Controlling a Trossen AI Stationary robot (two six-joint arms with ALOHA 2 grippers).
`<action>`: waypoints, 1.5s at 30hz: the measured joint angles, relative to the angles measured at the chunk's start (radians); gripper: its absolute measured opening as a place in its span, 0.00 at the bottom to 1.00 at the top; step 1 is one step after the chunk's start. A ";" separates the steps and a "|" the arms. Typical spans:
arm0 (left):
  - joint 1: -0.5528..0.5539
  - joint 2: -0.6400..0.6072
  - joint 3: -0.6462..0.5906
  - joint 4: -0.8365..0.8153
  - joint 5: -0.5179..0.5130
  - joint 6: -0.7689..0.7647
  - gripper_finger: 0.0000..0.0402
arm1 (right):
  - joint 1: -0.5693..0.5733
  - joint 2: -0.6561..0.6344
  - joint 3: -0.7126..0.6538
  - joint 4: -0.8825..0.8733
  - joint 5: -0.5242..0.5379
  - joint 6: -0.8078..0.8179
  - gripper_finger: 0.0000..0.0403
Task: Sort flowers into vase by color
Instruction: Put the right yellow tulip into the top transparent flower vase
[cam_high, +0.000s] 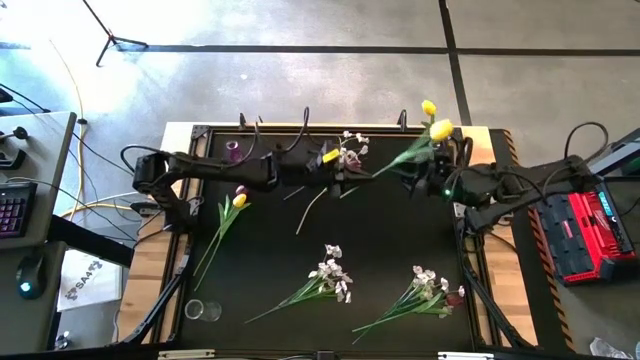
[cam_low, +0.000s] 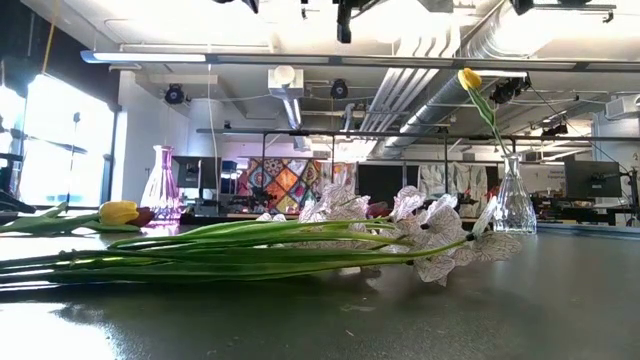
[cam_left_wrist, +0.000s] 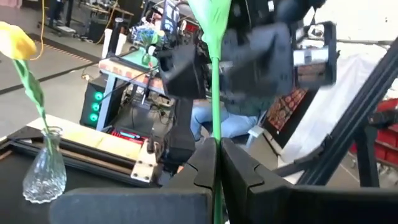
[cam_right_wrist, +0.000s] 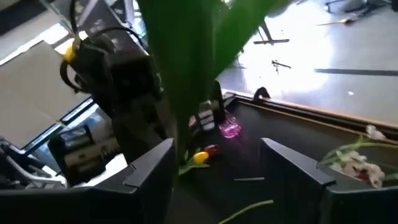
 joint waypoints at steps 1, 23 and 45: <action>-0.009 0.000 -0.006 0.002 -0.002 0.009 0.00 | -0.009 0.003 0.000 0.016 -0.007 -0.013 0.55; -0.054 0.001 -0.038 -0.202 -0.111 -0.013 0.07 | -0.018 -0.006 0.005 -0.171 -0.064 0.028 0.02; -0.053 0.001 -0.038 -0.414 -0.141 -0.013 0.26 | -0.219 0.026 0.230 -1.254 0.308 0.676 0.00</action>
